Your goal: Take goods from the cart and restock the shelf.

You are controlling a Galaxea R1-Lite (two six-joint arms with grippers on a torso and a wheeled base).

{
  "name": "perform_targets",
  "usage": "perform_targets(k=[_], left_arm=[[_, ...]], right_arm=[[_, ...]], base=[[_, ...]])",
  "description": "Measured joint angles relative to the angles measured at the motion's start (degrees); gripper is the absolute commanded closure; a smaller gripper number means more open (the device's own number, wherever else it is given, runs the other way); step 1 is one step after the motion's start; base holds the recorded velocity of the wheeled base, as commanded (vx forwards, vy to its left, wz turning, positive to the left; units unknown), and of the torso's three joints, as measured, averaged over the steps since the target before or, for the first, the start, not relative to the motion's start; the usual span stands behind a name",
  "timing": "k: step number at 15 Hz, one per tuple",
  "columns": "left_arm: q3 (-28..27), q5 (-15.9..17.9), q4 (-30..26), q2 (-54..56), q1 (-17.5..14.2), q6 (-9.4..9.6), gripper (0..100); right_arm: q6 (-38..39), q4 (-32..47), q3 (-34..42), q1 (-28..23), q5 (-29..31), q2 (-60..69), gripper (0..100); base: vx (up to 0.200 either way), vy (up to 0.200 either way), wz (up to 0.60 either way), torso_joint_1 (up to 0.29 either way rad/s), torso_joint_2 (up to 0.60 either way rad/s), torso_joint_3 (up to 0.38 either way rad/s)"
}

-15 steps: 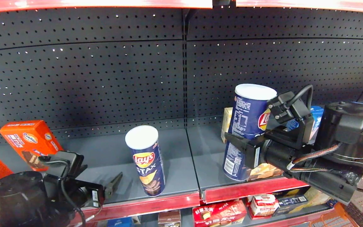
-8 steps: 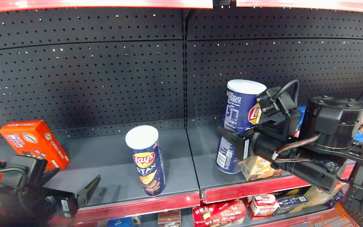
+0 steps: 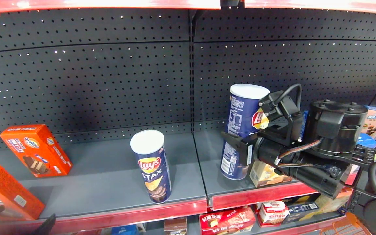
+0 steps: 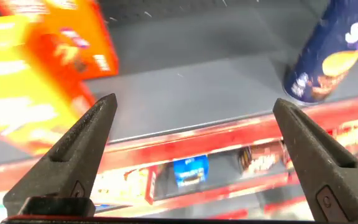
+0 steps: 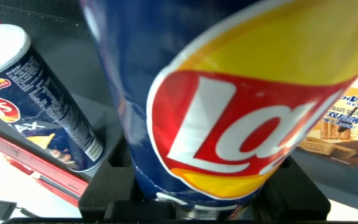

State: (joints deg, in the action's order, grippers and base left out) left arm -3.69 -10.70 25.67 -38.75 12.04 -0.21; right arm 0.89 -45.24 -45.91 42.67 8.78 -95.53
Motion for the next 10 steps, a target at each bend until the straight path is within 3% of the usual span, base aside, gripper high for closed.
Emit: perform_targets(k=[4, 6, 7, 10], left_arm=[[2.0, 0.2, -9.1, 14.6, -2.6, -0.74, 0], [2.8, 0.6, -19.6, 25.2, -3.0, -0.96, 0], [2.9, 0.9, -21.0, 28.0, -3.0, -1.24, 0], [3.3, 7.2, -23.0, 32.2, -3.1, -1.56, 0]], right_arm=[[0.0, 0.0, -0.3, 0.1, 0.3, -0.5, 100], [0.0, -0.1, -0.4, -0.1, 0.3, -0.7, 100], [0.0, -0.1, -0.5, -0.1, 0.2, -0.8, 100], [0.0, 0.0, -4.0, -0.3, 0.0, -2.1, 100]], base=[[0.0, 0.0, 0.0, 0.0, 0.0, 0.0], [0.0, 0.0, 0.0, 0.0, 0.0, 0.0], [0.0, 0.0, 0.0, 0.0, 0.0, 0.0], [0.0, 0.0, 0.0, 0.0, 0.0, 0.0]])
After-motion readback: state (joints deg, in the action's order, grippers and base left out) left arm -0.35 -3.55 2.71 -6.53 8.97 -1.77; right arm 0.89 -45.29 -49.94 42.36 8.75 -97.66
